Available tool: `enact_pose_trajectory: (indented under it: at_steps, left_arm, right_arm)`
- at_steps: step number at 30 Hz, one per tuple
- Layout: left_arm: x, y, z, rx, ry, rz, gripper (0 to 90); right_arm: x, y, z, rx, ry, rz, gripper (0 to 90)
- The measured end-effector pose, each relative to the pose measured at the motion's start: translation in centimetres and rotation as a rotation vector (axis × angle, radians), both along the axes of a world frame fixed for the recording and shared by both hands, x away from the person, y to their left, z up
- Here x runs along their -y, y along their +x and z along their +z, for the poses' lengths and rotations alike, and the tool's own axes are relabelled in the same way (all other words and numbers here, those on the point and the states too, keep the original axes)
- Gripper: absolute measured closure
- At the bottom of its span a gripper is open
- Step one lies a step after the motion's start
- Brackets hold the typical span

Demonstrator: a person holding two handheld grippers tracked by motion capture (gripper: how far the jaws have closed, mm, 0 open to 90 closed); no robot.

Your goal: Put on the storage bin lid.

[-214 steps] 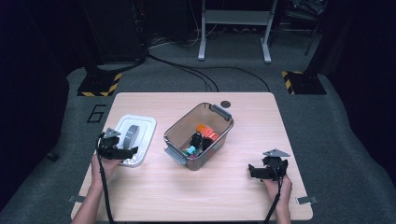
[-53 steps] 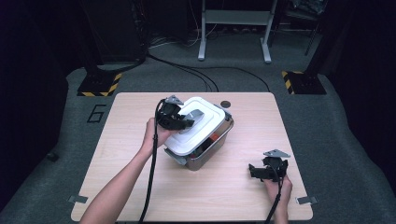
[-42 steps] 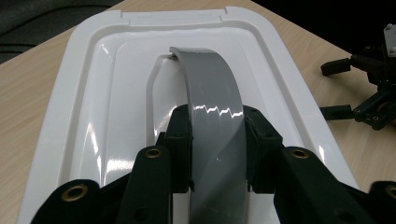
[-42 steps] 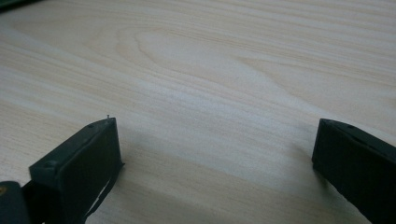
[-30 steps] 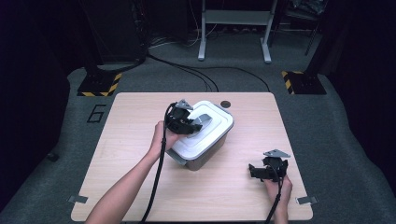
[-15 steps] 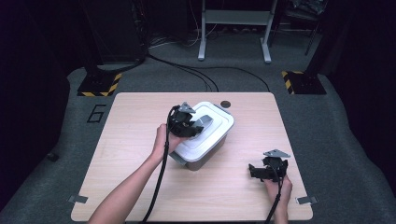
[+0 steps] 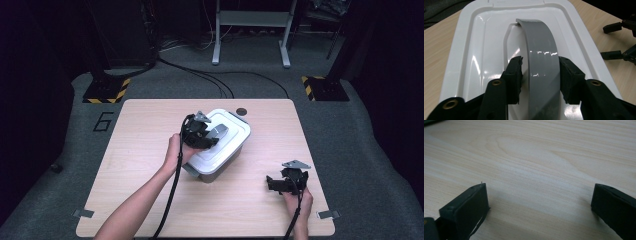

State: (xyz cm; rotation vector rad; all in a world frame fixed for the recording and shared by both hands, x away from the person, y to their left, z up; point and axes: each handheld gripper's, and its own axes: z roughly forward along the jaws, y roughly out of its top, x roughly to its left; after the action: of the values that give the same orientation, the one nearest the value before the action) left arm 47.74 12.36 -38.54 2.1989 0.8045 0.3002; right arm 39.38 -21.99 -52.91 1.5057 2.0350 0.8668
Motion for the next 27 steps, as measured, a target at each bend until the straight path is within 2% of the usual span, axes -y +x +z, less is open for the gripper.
enact_pose_trajectory:
  at_steps: [4,7,12,19,24,27]
  left_arm:
    - [-0.6,0.1,0.4,-0.011,-0.011,0.019,42.7]
    - [-1.2,-0.1,1.1,-0.003,-0.024,0.014,33.5]
    - [-2.6,-0.9,2.4,0.024,-0.020,0.015,22.1]
    - [-5.3,-2.2,4.0,0.062,-0.022,0.039,15.4]
    - [-7.1,-3.0,4.5,0.083,-0.036,0.058,14.4]
    - [-8.5,-3.6,4.4,0.102,-0.029,0.074,14.7]
  right_arm:
    - [0.0,0.0,0.0,-0.001,0.000,0.000,0.1]
    - [0.0,0.0,0.0,-0.001,0.000,0.000,0.1]
    - [0.0,0.0,0.0,-0.001,0.000,0.000,0.0]
    - [0.0,0.0,0.0,-0.001,0.000,0.000,0.0]
    - [0.0,0.0,0.0,0.000,0.000,0.000,0.0]
    - [0.0,0.0,0.0,-0.001,0.000,0.000,0.0]
